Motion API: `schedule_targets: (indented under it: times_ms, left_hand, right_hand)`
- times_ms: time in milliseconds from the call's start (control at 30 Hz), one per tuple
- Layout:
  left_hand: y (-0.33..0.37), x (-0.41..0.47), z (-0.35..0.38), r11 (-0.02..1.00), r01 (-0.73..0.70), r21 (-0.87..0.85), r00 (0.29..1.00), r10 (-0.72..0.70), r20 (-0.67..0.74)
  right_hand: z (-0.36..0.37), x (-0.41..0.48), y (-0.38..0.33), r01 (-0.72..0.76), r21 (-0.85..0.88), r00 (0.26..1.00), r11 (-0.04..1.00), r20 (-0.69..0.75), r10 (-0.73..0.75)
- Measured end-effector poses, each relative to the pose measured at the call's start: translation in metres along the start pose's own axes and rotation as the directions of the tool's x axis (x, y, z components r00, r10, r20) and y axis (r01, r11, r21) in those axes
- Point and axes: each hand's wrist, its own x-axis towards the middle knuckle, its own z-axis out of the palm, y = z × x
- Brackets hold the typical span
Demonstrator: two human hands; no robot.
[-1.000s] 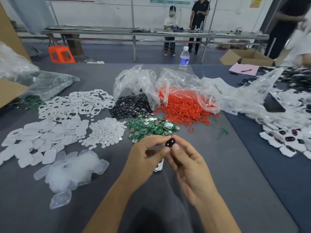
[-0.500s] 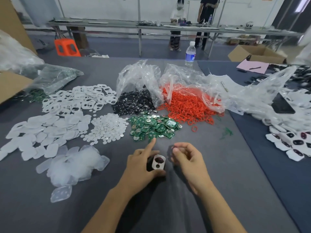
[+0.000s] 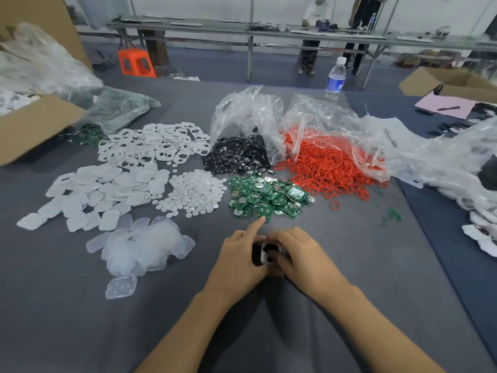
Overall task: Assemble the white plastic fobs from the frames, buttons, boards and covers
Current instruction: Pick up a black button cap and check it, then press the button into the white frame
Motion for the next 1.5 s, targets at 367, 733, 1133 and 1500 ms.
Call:
schedule_targets:
  times_ms: [367, 733, 1133, 1500]
  left_hand:
    - [-0.003, 0.000, 0.003, 0.999, -0.015, -0.030, 1.000, 0.015, -0.012]
    - [-0.004, -0.003, 0.005, 0.997, -0.020, -0.073, 0.999, 0.017, -0.039]
    - [0.002, -0.001, -0.011, 0.988, 0.040, -0.147, 0.997, -0.049, -0.056]
    - [-0.029, 0.028, -0.055, 0.922, 0.369, -0.118, 0.850, -0.386, -0.359]
  right_hand:
    - [0.003, -0.008, 0.002, -0.013, 0.004, 0.999, 1.000, -0.051, 0.014]
    - [0.007, -0.025, 0.006, -0.016, 0.072, 0.997, 0.997, -0.068, 0.020]
    - [0.019, 0.032, -0.024, -0.196, 0.235, 0.940, 0.952, -0.230, 0.250]
    - [0.067, 0.154, -0.063, -0.244, -0.226, 0.965, 0.943, 0.037, 0.258]
